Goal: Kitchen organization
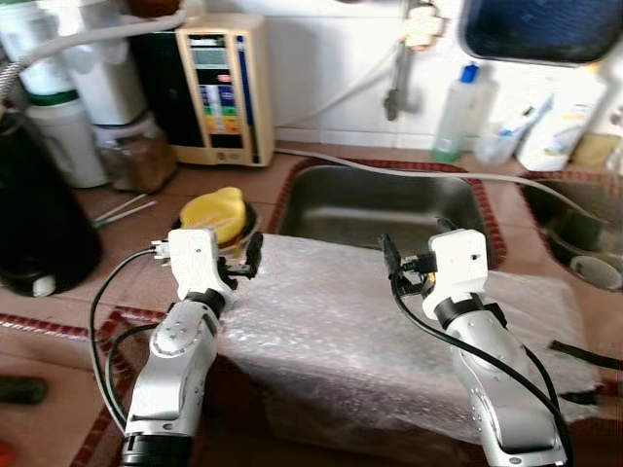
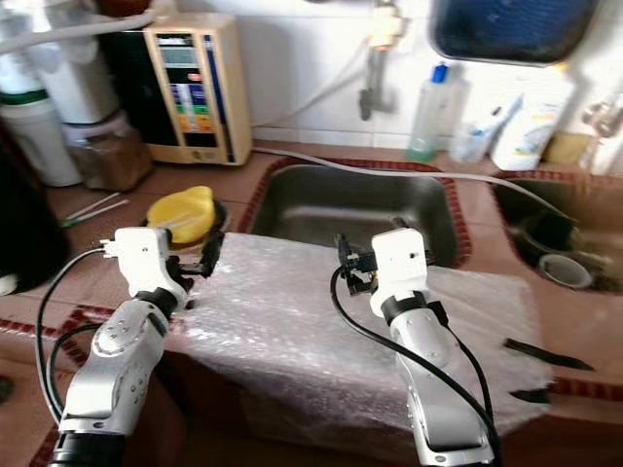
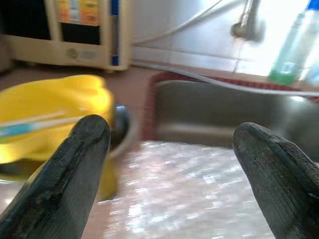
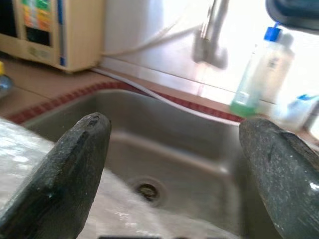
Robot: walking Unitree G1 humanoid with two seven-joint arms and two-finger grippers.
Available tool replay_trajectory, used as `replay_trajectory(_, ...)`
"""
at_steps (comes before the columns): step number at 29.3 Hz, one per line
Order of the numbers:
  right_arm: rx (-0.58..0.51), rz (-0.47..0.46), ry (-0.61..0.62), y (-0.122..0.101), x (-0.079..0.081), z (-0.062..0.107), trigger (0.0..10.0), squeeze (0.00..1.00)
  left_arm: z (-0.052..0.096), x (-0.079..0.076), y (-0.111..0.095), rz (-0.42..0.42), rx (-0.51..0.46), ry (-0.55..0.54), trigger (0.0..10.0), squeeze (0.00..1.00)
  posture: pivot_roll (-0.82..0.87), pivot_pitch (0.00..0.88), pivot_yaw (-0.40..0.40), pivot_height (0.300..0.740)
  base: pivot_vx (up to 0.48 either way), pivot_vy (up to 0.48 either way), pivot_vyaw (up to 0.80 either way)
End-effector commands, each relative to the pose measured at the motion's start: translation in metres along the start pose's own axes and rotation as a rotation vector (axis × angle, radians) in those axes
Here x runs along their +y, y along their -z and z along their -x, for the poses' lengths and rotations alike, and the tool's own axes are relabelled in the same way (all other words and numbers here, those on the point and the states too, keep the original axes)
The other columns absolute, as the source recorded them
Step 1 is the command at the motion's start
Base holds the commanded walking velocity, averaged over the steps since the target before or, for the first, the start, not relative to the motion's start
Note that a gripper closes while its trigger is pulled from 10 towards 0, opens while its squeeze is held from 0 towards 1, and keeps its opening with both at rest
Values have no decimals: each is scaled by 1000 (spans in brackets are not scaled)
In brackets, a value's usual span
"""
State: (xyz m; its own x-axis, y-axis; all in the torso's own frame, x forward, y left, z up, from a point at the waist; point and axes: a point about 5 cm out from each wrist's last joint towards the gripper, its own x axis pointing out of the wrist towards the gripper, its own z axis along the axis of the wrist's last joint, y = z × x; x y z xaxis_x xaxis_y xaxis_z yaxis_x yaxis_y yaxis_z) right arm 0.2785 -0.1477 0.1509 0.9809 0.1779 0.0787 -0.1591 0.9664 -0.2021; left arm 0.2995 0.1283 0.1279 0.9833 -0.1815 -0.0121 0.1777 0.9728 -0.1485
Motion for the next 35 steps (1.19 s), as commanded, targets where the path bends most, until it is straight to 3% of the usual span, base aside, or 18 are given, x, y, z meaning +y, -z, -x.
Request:
replay_trajectory(1,-22,-7,-19,-5,6,-2,10000,0,2,11,-1,-15,3,-36,10000,0,-4,0,40,740,0,-322,0)
replay_trajectory(18,-31,10,-36,-7,7,-4,10000,0,5,20,-6,-47,-6,-80,10000,0,5,0,37,740,0,-67,0)
replay_trajectory(24,-33,7,-39,-7,10,-3,10000,0,7,21,-17,-82,-48,-99,10000,0,14,0,43,740,0,0,446)
replay_trajectory(25,-34,2,-40,-7,11,-3,10000,0,7,21,-18,-117,-54,-104,10000,0,15,0,42,740,0,0,419)
replay_trajectory(28,-34,-2,-37,-8,11,-3,10000,0,8,17,-19,-81,-60,-75,10000,0,12,0,42,740,0,0,0)
replay_trajectory(35,-32,1,-29,-7,8,-2,10000,0,8,13,-16,-83,-37,-60,10000,0,6,0,40,740,0,0,0)
